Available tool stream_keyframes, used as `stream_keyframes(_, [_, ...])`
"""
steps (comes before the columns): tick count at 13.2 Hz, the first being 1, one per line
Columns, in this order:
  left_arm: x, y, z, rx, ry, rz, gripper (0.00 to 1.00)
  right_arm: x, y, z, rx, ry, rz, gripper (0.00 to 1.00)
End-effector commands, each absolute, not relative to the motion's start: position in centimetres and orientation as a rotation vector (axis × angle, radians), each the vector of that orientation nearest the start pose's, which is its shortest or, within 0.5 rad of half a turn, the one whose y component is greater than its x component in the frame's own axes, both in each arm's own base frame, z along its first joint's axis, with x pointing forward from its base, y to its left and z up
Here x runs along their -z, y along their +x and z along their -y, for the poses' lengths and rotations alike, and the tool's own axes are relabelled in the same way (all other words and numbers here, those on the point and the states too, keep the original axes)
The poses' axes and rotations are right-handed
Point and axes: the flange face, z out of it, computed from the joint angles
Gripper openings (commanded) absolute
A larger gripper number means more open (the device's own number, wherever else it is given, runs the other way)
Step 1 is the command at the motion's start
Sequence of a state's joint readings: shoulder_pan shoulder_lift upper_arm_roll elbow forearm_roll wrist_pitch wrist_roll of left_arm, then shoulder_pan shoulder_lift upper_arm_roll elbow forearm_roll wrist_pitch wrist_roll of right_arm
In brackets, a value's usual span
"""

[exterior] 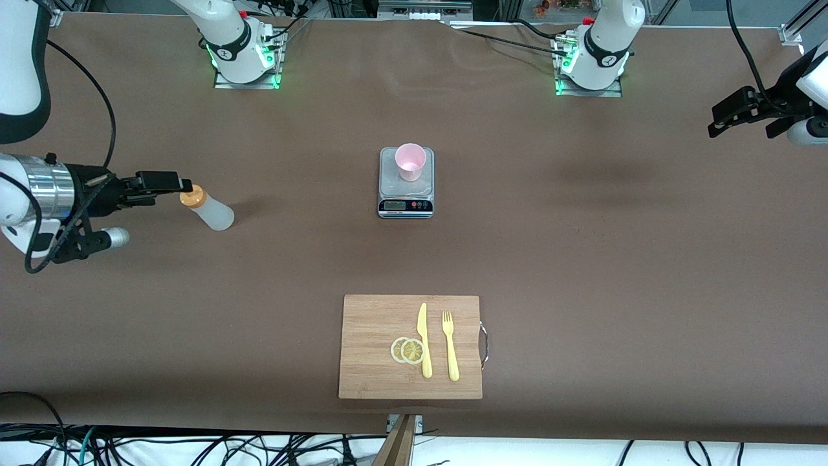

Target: Add sauce to pink cup with both arms

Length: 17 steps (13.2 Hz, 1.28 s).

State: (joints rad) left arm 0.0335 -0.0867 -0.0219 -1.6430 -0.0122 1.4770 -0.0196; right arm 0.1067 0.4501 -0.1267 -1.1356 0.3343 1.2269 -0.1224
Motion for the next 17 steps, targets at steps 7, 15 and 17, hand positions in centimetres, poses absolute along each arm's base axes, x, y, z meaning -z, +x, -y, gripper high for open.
stream_keyframes(7, [-63.6,52.1,-0.5,-0.083,-3.155,0.095,1.0,-58.0,61.6,2.2,-0.16,-3.018,0.415,1.0])
stream_keyframes(15, [-63.3,52.3,-0.5,-0.09,-3.147,0.096,1.0,-59.1,57.4,4.6,-0.234,-3.088,0.287,1.0])
stream_keyframes(17, [-63.2,52.2,-0.5,-0.094,-3.146,0.094,1.0,-58.9,57.0,2.7,-0.274,-3.088,0.243,1.0])
